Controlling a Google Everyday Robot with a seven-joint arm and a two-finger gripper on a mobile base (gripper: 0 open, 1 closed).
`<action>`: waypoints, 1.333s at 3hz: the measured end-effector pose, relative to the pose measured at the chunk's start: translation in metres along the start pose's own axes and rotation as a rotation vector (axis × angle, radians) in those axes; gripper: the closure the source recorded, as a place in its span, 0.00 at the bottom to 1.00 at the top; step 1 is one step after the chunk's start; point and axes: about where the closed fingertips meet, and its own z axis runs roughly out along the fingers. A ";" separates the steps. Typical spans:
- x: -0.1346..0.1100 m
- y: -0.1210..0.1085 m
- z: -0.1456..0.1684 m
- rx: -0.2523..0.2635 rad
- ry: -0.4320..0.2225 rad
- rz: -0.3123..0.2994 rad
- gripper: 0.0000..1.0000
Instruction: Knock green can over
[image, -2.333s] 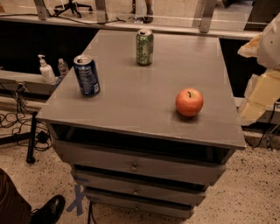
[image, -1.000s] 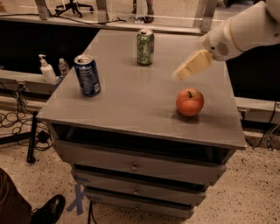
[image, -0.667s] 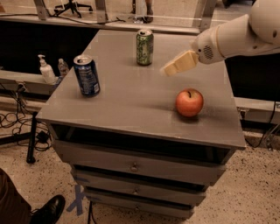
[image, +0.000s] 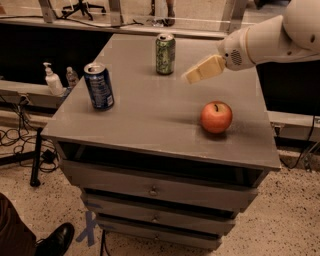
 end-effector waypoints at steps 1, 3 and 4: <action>-0.007 -0.012 0.018 0.001 -0.036 0.004 0.00; -0.017 -0.051 0.060 0.027 -0.131 -0.001 0.00; -0.025 -0.063 0.087 0.033 -0.193 0.019 0.00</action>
Offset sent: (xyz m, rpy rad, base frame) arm 0.0887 0.0094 -0.0151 0.1019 -0.0991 -0.0226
